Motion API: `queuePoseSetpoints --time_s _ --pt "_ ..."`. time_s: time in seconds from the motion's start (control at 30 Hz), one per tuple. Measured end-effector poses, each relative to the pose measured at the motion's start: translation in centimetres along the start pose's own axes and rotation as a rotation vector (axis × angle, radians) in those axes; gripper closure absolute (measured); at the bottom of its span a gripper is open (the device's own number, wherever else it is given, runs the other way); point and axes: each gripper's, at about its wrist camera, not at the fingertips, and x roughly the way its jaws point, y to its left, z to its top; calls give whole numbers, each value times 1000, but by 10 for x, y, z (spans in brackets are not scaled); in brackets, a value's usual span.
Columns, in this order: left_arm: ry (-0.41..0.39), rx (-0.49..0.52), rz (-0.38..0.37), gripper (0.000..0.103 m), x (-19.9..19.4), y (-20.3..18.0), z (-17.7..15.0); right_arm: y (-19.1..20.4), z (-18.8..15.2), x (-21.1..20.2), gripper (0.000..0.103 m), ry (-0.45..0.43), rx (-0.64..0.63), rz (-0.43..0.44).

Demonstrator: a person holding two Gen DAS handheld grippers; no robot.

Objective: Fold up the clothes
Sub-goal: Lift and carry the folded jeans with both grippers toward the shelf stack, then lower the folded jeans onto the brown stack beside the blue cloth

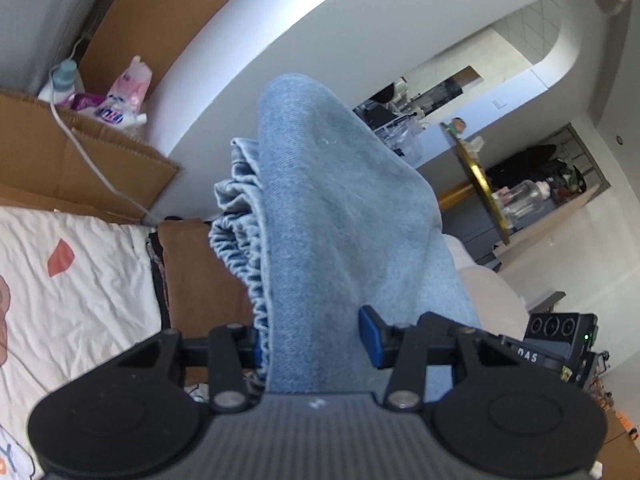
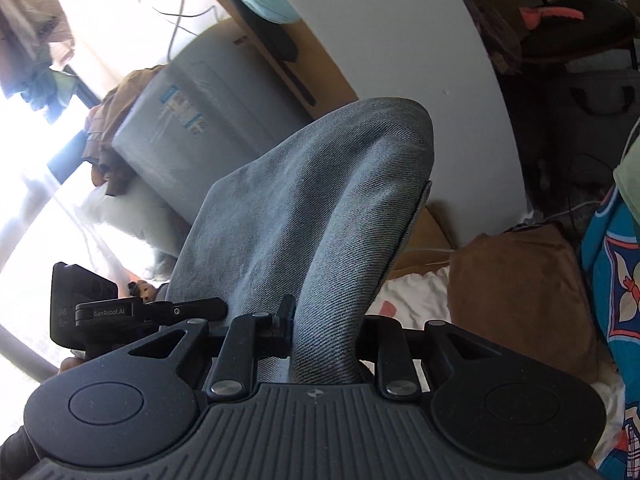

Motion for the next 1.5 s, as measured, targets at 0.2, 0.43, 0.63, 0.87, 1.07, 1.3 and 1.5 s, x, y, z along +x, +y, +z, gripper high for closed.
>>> queuePoseSetpoints --time_s 0.2,0.43,0.63,0.87,1.07,1.3,1.5 --pt "3 15 -20 55 56 37 2 -62 -9 42 81 -8 40 -35" --pt "26 19 -45 57 134 84 4 -145 -20 90 81 -51 103 -97" --pt "44 -34 -69 57 198 114 1 -206 -26 118 81 -95 108 -146" --pt "46 -68 -84 57 250 132 -3 -256 -30 138 80 -118 76 -160" --pt "51 -101 -103 57 275 143 -7 -289 -22 153 80 -87 71 -152" --pt "55 -159 -93 57 296 160 -16 -307 -18 174 80 -31 44 -160" --pt "57 -179 -62 57 302 171 -17 -318 -20 188 80 -13 68 -136"
